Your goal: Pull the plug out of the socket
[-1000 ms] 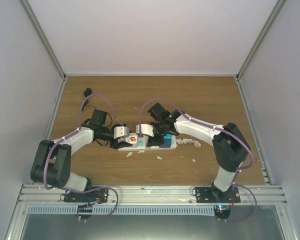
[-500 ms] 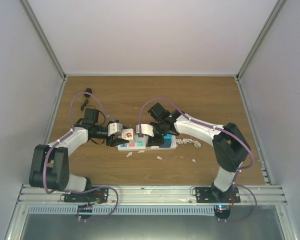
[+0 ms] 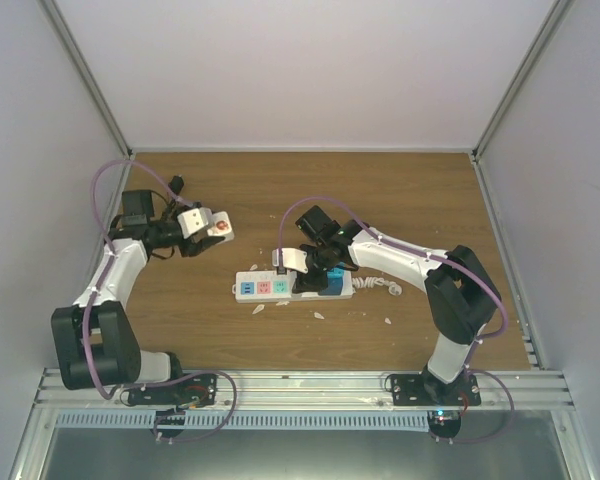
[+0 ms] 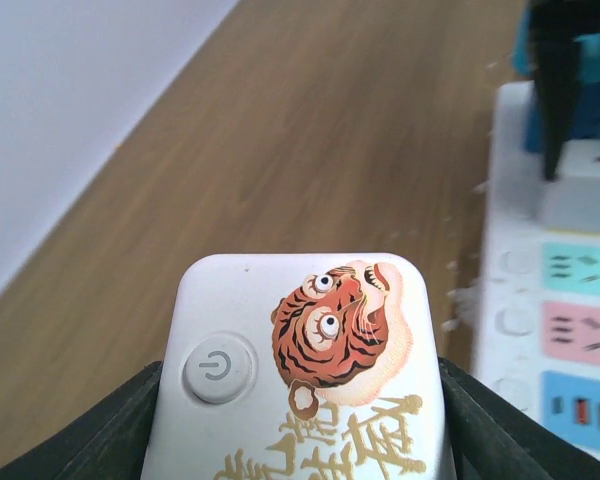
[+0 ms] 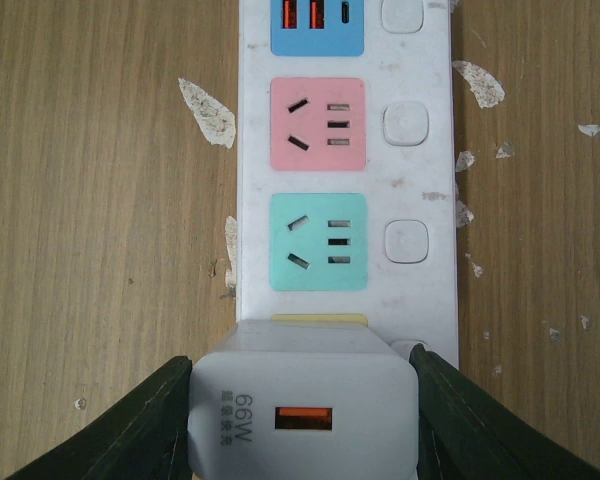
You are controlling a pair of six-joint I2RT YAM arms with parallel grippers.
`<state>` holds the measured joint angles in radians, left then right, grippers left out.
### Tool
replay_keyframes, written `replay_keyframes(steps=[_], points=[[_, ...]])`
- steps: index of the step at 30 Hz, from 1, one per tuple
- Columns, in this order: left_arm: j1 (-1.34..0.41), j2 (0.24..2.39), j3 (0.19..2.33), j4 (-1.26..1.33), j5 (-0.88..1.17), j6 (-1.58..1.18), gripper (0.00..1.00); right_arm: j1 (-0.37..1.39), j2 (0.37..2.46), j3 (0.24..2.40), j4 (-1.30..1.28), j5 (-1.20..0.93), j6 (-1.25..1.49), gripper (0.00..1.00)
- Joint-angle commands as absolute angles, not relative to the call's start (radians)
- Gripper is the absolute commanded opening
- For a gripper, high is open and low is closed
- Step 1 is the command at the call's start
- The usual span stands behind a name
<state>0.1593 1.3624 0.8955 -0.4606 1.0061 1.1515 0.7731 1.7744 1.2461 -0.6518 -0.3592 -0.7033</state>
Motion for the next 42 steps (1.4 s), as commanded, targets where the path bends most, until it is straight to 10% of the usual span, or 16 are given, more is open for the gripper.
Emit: replay_keyframes(steps=[1,42], points=[[0.157,1.342,0.996,-0.401,0.804,1.130,0.34,0.772,1.839,1.198,-0.677,-0.290,-0.718,0.10],[-0.045,2.005,1.467,-0.276,-0.182,1.856,0.41,0.772,1.854,1.215,-0.707,-0.370,-0.719,0.11]])
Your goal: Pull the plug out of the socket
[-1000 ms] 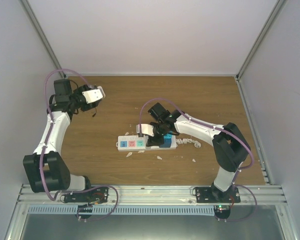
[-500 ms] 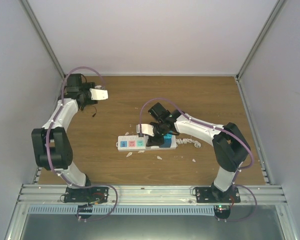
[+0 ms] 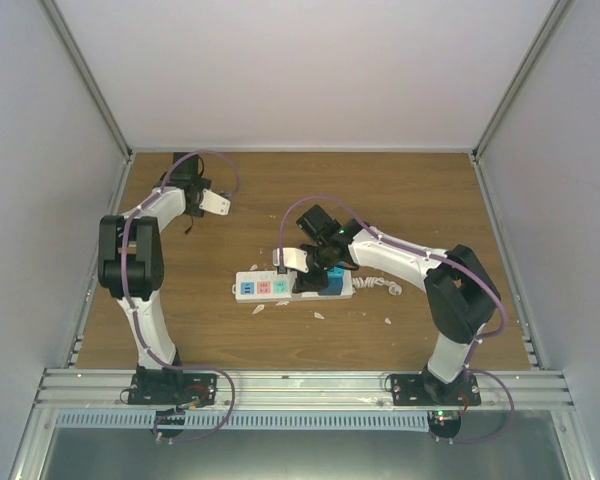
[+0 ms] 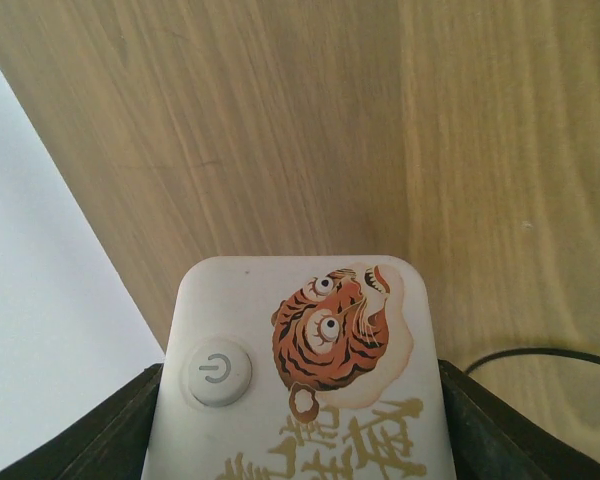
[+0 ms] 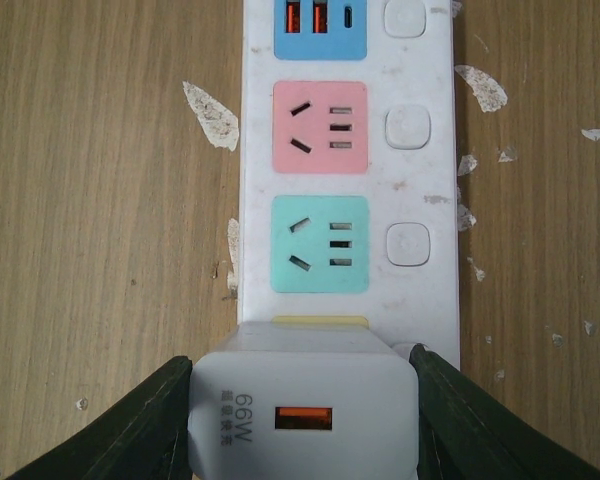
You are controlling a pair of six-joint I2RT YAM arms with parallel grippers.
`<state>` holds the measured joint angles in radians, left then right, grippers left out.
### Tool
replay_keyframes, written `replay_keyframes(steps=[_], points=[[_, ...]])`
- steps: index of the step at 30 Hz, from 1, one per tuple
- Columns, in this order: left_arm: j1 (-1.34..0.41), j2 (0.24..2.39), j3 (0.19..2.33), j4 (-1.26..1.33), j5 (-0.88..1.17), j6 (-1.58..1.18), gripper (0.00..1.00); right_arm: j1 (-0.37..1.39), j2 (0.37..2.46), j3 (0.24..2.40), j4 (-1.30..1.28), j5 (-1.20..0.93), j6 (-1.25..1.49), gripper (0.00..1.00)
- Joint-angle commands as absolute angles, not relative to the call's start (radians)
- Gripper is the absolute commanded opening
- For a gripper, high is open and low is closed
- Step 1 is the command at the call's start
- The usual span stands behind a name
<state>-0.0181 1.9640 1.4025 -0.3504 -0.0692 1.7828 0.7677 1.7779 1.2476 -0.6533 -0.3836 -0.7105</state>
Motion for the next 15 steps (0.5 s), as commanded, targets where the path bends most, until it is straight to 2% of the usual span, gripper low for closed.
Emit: replay_keyframes(steps=[1,6,15], points=[[-0.048,2.019,1.473,-0.270,-0.196,1.866,0.42,0.772,1.855,1.214,-0.705,-0.370,-0.719,0.10],[-0.059,2.070,1.498,-0.244,-0.250,1.896,0.46,0.771,1.853,1.213,-0.706,-0.374,-0.721,0.11],[-0.063,2.116,1.550,-0.289,-0.270,1.875,0.70,0.772,1.862,1.212,-0.701,-0.372,-0.719,0.11]])
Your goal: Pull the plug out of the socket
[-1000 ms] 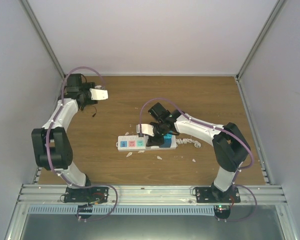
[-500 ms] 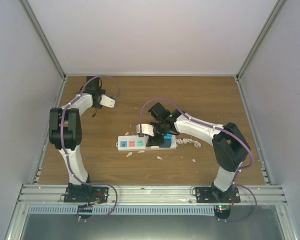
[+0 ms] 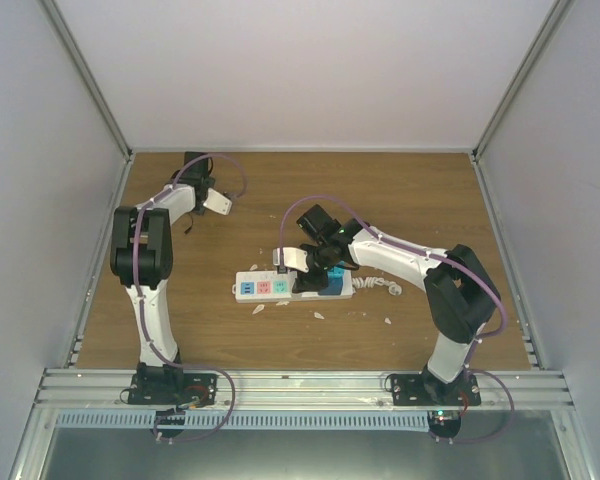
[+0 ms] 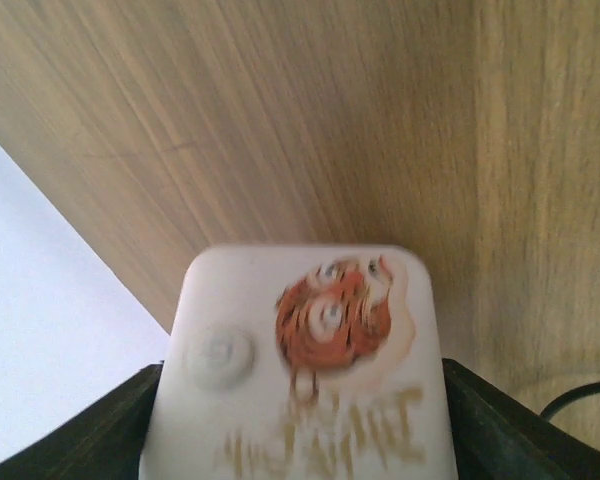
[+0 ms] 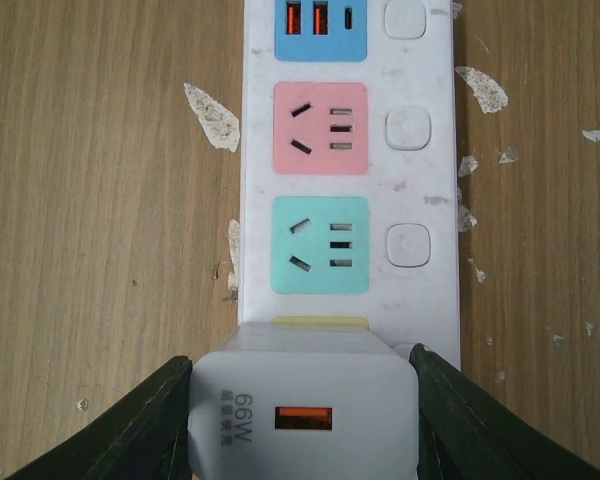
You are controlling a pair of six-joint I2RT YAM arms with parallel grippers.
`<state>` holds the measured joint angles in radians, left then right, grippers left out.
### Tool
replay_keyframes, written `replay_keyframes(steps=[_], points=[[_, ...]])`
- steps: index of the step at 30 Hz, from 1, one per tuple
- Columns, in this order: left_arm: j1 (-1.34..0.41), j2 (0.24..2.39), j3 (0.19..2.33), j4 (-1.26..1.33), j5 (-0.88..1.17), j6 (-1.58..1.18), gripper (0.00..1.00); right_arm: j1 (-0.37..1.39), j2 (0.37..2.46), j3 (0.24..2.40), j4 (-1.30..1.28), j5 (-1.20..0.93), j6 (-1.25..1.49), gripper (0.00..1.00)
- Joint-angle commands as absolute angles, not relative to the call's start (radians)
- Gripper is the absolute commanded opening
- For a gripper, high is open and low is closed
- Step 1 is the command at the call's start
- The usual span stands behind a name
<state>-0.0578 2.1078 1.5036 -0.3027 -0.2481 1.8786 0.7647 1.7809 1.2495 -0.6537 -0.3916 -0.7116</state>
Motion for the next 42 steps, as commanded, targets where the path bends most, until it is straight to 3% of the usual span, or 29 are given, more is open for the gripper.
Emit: replay_keyframes(steps=[1,4,8,17,20,24,26,31,42], points=[[-0.064,2.111,1.551,-0.289,-0.263,1.864,0.73,0.772,1.861,1.213,-0.701,-0.373,-0.719,0.11],[-0.062,2.088,1.551,-0.293,-0.239,1.822,0.80,0.772,1.860,1.214,-0.699,-0.374,-0.717,0.11],[-0.055,2.047,1.547,-0.326,-0.194,1.745,0.99,0.772,1.859,1.216,-0.699,-0.377,-0.715,0.12],[-0.026,1.841,1.452,-0.275,0.053,1.377,0.99,0.773,1.842,1.227,-0.679,-0.376,-0.698,0.18],[-0.020,1.731,1.386,-0.217,0.156,1.215,0.99,0.773,1.836,1.235,-0.672,-0.373,-0.690,0.27],[-0.013,1.582,1.333,-0.178,0.304,0.932,0.99,0.773,1.823,1.238,-0.660,-0.368,-0.681,0.59],[-0.012,1.513,1.296,-0.188,0.397,0.852,0.99,0.773,1.814,1.241,-0.658,-0.368,-0.677,0.69],[-0.009,1.349,1.167,-0.138,0.596,0.711,0.99,0.775,1.788,1.263,-0.671,-0.387,-0.667,0.79],[-0.007,1.188,1.031,-0.070,0.764,0.343,0.99,0.775,1.671,1.288,-0.646,-0.426,-0.667,0.94]])
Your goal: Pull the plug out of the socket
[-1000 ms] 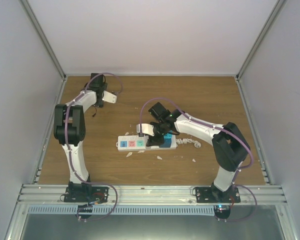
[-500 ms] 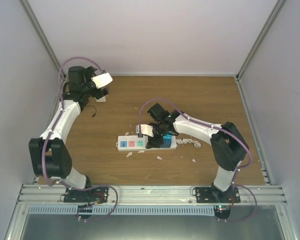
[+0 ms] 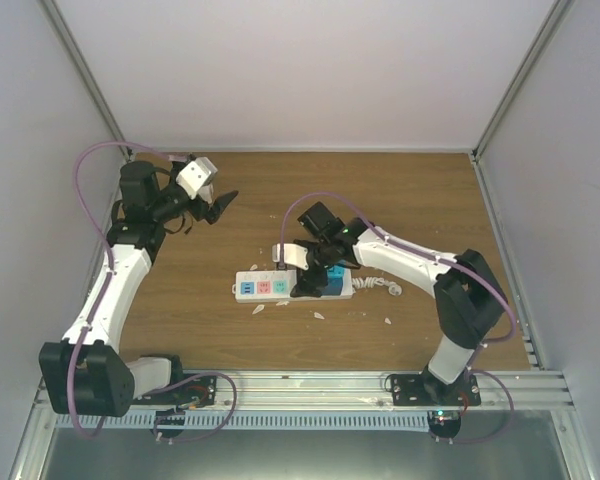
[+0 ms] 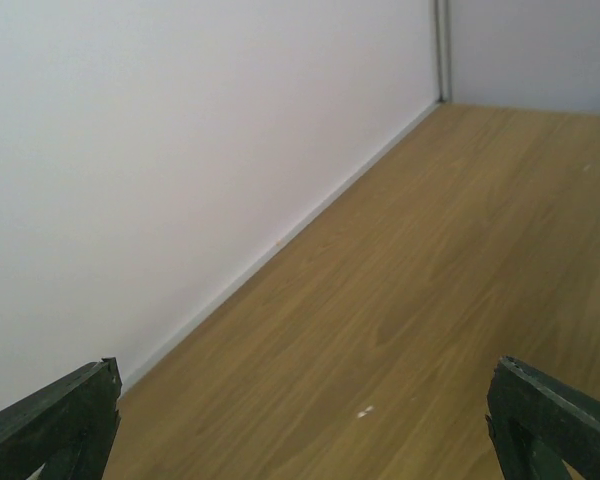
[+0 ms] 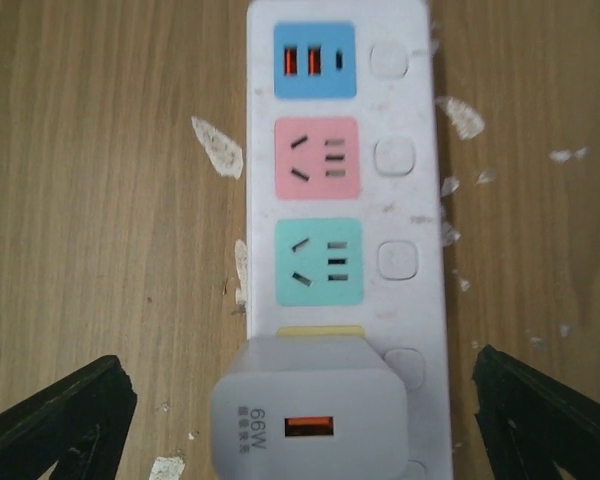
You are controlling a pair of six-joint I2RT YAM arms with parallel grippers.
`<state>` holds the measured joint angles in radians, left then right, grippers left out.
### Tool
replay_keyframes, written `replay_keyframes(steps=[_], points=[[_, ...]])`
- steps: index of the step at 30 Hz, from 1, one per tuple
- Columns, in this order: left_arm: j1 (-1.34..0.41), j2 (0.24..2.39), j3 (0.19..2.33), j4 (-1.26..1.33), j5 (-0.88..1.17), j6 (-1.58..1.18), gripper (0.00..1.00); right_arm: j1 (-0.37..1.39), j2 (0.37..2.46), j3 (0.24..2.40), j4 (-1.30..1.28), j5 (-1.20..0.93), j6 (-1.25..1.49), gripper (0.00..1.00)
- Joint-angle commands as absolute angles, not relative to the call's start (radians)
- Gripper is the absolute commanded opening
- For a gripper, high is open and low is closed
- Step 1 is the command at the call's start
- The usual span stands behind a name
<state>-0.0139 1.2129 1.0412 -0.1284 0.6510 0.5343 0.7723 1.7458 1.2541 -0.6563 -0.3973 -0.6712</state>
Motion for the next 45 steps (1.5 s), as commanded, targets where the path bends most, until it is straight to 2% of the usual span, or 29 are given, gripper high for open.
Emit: replay_keyframes(steps=[1,7,11,14,21,26,35,45], points=[[-0.004,1.179,1.022,-0.066,0.794,0.321,0.99,0.773,1.655,1.289,-0.641,-0.430,-0.667,0.96],[-0.005,1.176,1.006,-0.073,0.863,0.249,0.99,0.717,1.545,1.262,-0.627,-0.496,-0.669,1.00],[-0.026,1.249,1.077,-0.300,0.971,0.455,0.99,0.633,1.446,1.196,-0.617,-0.537,-0.702,1.00],[-0.100,1.272,1.073,-0.406,0.977,0.573,0.99,0.556,1.387,1.136,-0.633,-0.583,-0.742,1.00],[-0.315,1.251,0.898,-0.332,0.893,0.681,0.99,0.451,1.296,0.994,-0.647,-0.613,-0.831,1.00],[-0.418,1.301,0.856,-0.352,0.865,0.768,0.99,0.386,1.251,0.917,-0.632,-0.659,-0.863,1.00],[-0.529,1.387,0.815,-0.315,0.830,0.832,0.99,0.293,1.252,0.775,-0.554,-0.728,-0.961,0.99],[-0.537,1.420,0.819,-0.315,0.817,0.844,0.99,0.290,1.369,0.725,-0.421,-0.752,-0.966,0.99]])
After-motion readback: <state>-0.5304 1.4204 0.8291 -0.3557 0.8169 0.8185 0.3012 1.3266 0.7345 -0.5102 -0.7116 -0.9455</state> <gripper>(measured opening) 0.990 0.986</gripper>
